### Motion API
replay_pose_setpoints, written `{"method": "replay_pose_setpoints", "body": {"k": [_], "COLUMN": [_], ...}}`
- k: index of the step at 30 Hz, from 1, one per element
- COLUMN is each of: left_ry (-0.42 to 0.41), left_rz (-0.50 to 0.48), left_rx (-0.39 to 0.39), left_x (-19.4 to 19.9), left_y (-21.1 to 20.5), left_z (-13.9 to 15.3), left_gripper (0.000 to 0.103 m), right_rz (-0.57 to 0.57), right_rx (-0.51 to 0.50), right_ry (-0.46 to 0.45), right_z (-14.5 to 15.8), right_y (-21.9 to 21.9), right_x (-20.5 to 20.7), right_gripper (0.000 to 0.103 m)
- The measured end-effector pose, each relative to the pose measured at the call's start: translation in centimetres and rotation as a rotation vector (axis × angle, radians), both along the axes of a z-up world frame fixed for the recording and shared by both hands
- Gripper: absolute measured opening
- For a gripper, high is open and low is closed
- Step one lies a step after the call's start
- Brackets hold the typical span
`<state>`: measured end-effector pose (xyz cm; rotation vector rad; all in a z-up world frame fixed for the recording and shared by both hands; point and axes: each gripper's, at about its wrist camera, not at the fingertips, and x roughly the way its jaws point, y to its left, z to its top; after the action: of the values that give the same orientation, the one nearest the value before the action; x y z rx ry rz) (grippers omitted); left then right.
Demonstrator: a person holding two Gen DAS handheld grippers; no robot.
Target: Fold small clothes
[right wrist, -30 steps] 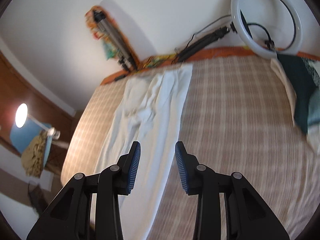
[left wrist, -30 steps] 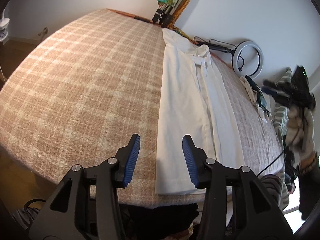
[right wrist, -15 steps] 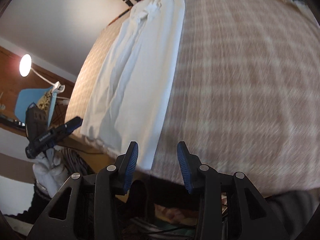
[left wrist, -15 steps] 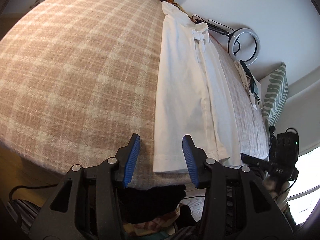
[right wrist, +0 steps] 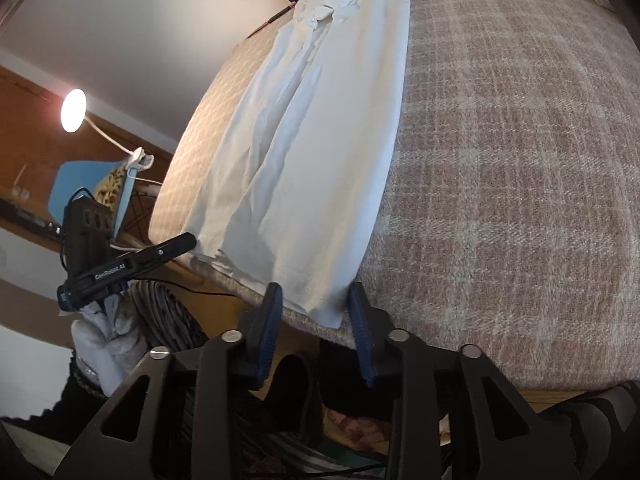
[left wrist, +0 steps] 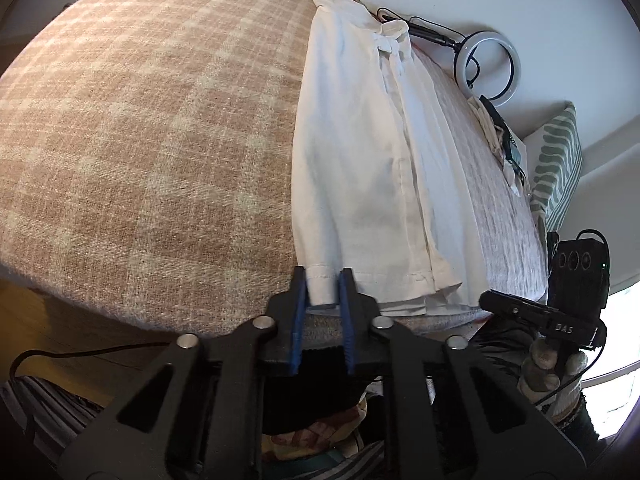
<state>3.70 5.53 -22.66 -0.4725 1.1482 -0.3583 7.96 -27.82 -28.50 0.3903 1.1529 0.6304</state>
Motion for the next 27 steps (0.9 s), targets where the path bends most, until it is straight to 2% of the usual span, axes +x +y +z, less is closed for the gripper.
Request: {"method": "replay_pose_setpoints", "body": {"k": [1, 5, 11, 14, 16, 20, 23, 27], "left_ry": [-0.001, -0.017, -0.059, -0.07, -0.066, -0.027, -0.039, -0.062], "left_rz": [0.002, 0.003, 0.007, 0.008, 0.003, 0.011, 0.005, -0.005], "left_rx": [-0.002, -0.001, -0.029, -0.031, -0.002, -0.018, -0.022, -0.018], "left_x": [0.0, -0.2, -0.9, -1.2, -1.1, -0.8, -0.8, 0.0], "left_y": [0.0, -0.2, 0.1, 0.3, 0.2, 0.3, 0.3, -0.1], "left_z": [0.0, 0.3, 2.0, 2.3, 1.9, 0.9, 1.5, 2.6], "left_gripper": [0.006, 0.004, 0.003, 0.003, 0.003, 0.003, 0.003, 0.003], "right_rz": [0.009, 0.004, -0.048, -0.044, -0.036, -0.041, -0.05, -0.058], "right_rx": [-0.004, 0.017, 0.1, 0.109, 0.089, 0.061, 0.08, 0.112], "right_ry": [0.007, 0.008, 0.0, -0.03, -0.046, -0.007, 0.007, -0.005], "right_z": [-0.2, -0.6, -0.1, 1.0, 1.2, 0.0, -0.4, 0.5], "right_y": [0.3, 0.0, -1.6, -1.9, -1.8, -0.8, -0.9, -1.8], "right_x": [0.0, -0.3, -1.1, -1.7, -1.9, -1.4, -1.3, -0.9], "right_gripper": [0.01, 0.004, 0.003, 0.002, 0.002, 0.002, 0.002, 0.002]}}
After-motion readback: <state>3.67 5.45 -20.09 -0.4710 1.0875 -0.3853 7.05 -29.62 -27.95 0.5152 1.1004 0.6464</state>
